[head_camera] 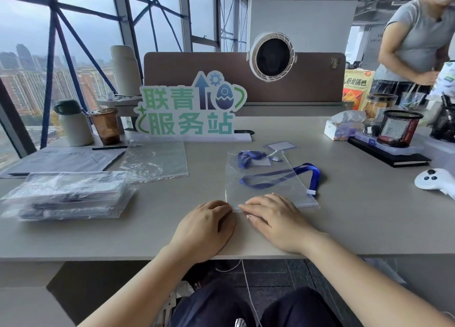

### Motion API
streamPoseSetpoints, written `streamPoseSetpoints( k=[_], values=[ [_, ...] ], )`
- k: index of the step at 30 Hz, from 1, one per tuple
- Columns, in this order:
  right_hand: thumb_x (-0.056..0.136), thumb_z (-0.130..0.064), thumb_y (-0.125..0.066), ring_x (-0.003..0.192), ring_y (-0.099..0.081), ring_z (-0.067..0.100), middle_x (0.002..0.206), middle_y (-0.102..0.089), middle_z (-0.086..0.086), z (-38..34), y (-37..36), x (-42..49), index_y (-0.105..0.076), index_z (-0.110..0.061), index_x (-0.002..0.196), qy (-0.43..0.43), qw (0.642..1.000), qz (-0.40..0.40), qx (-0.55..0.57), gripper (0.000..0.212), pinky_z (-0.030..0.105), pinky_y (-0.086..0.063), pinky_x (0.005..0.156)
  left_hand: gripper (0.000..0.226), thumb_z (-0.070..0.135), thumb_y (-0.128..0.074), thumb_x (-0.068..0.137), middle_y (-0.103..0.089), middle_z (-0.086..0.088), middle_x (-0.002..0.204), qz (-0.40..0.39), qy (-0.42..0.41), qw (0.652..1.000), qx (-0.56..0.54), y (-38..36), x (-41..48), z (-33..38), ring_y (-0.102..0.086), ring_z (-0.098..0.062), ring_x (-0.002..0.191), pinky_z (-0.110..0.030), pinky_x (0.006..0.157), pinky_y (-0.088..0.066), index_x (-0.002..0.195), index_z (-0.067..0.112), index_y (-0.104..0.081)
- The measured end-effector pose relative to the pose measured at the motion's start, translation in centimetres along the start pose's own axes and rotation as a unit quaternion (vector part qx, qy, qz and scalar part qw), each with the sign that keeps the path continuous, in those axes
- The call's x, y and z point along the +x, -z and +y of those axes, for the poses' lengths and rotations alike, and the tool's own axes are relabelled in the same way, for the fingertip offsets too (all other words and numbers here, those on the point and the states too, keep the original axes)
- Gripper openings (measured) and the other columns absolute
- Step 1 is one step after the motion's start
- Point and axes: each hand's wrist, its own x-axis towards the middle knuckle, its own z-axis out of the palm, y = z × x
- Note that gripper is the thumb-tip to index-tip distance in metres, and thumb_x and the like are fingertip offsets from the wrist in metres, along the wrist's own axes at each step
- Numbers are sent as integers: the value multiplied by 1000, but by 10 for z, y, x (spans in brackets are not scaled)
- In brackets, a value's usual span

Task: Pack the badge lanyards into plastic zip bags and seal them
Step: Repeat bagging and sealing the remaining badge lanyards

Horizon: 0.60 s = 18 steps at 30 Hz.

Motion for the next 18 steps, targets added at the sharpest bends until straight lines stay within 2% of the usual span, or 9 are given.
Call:
streamPoseSetpoints(
  k=[3, 7, 11, 15, 18],
  values=[
    [80, -61, -6, 123, -35, 9, 133, -46, -17, -3, 3, 0, -41, -43, 136, -6, 999, -33, -20, 69, 28, -21, 108, 35, 47, -38, 94, -57, 16, 123, -1, -8, 1000, -5, 2, -2, 2, -54, -11, 112, -25, 92, -44, 120, 35, -58],
    [77, -63, -4, 125, -33, 11, 134, -43, -17, -7, 5, 1, -39, -46, 136, -14, 999, -40, -18, 71, 30, -17, 110, 36, 46, -37, 96, -51, 18, 129, -21, -6, 1000, 11, 4, -2, 4, -46, -8, 120, -23, 94, -41, 128, 40, -52],
    [77, -65, -1, 132, -26, 10, 141, -36, -17, -8, 5, 0, -34, -48, 138, -25, 998, -59, -27, 71, 33, -6, 116, 37, 47, -36, 95, -50, 19, 129, -24, 0, 1000, 14, 4, 0, 3, -45, -7, 121, -24, 95, -41, 128, 39, -53],
    [97, -51, -23, 139, -16, 9, 151, -27, -16, -2, 12, -7, -34, -46, 139, -53, 996, -74, -23, 43, 36, 3, 118, 39, 48, -35, 95, -51, 18, 128, -23, 3, 1000, 19, 3, 2, 2, -46, -8, 121, -24, 97, -40, 126, 35, -56],
    [99, -46, -27, 141, -12, 9, 153, -24, -17, 8, 18, -17, -34, -48, 138, -77, 994, -74, -20, 40, 36, 5, 117, 45, 51, -32, 91, -51, 18, 128, -28, -1, 999, 29, 3, 2, 2, -46, -9, 120, -23, 97, -40, 125, 35, -56]
  ],
)
